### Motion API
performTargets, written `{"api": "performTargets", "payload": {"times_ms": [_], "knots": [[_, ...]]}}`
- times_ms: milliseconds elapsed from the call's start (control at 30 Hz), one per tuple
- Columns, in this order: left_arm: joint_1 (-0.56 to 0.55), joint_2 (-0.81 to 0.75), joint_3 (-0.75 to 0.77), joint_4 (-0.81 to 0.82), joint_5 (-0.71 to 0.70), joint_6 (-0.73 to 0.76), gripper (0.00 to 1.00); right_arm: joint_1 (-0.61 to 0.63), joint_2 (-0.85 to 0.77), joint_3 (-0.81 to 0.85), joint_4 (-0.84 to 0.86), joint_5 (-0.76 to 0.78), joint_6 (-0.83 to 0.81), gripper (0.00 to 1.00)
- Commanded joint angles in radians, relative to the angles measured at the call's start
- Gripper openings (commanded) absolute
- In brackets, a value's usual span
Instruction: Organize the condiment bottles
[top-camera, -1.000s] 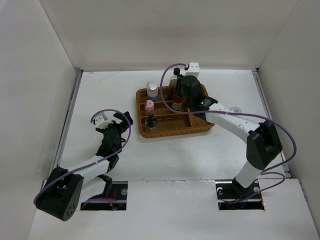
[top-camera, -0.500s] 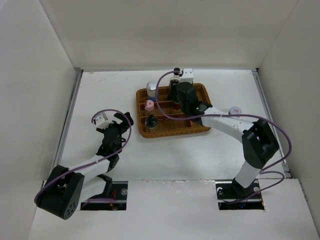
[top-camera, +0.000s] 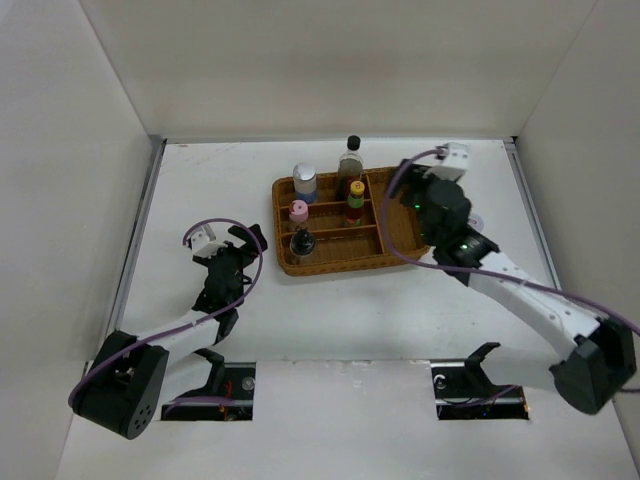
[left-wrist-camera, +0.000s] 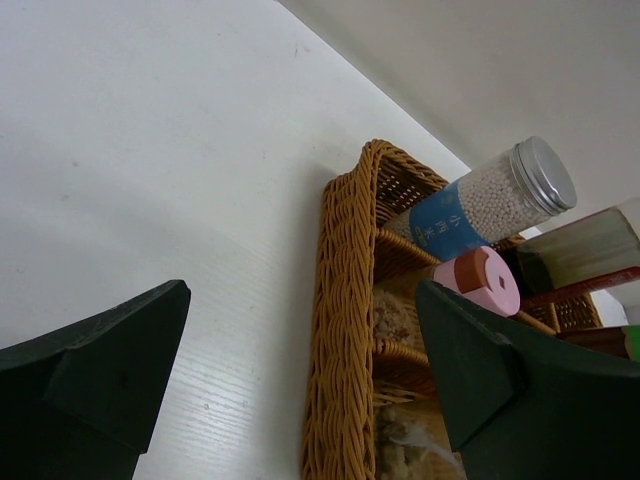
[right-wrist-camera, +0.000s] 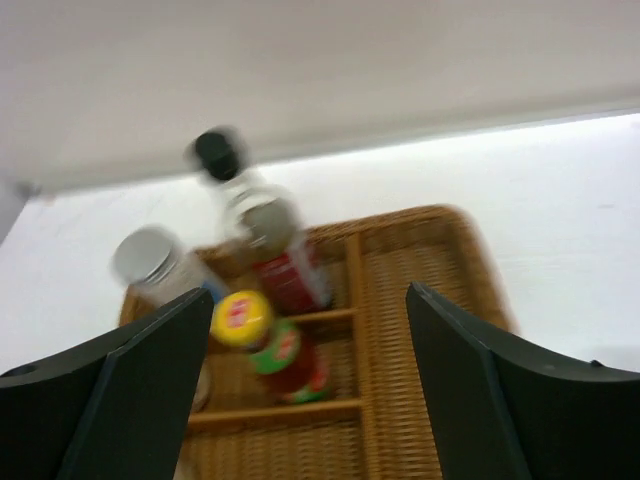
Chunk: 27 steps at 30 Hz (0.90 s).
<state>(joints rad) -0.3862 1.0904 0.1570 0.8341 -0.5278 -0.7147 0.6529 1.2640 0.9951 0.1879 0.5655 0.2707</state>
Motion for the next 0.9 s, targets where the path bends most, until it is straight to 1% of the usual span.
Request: {"api": "performTargets", "payload": {"times_ms": [0, 100, 200, 333, 500, 700, 767, 867], "knots": [[0.01, -0.012, 0.019, 0.051, 0.014, -0.012, 1.0, -0.132, -0.121, -0.114, -0.002, 0.095, 0.062, 0.86], [0.013, -0.011, 0.019, 0.051, 0.014, -0.015, 1.0, -0.27, -0.147, -0.176, -0.126, 0.192, 0.091, 0.95], [0.013, -0.011, 0.019, 0.051, 0.026, -0.019, 1.0, -0.36, -0.126, -0.211, -0.179, 0.232, 0.087, 1.0], [0.014, -0.006, 0.019, 0.051, 0.028, -0.02, 1.0, -0.433, -0.043, -0.217, -0.192, 0.234, 0.102, 1.0], [0.016, -0.015, 0.019, 0.051, 0.035, -0.023, 1.0, -0.451, 0.054, -0.217, -0.202, 0.211, 0.117, 1.0], [0.016, -0.014, 0.019, 0.051, 0.037, -0.025, 1.0, -0.519, 0.118, -0.233, -0.177, 0.079, 0.174, 1.0], [0.016, -0.014, 0.019, 0.051, 0.041, -0.026, 1.0, -0.549, 0.133, -0.236, -0.144, 0.021, 0.185, 0.97], [0.017, -0.012, 0.019, 0.051, 0.043, -0.026, 1.0, -0.578, 0.179, -0.221, -0.108, -0.045, 0.208, 0.89]]}}
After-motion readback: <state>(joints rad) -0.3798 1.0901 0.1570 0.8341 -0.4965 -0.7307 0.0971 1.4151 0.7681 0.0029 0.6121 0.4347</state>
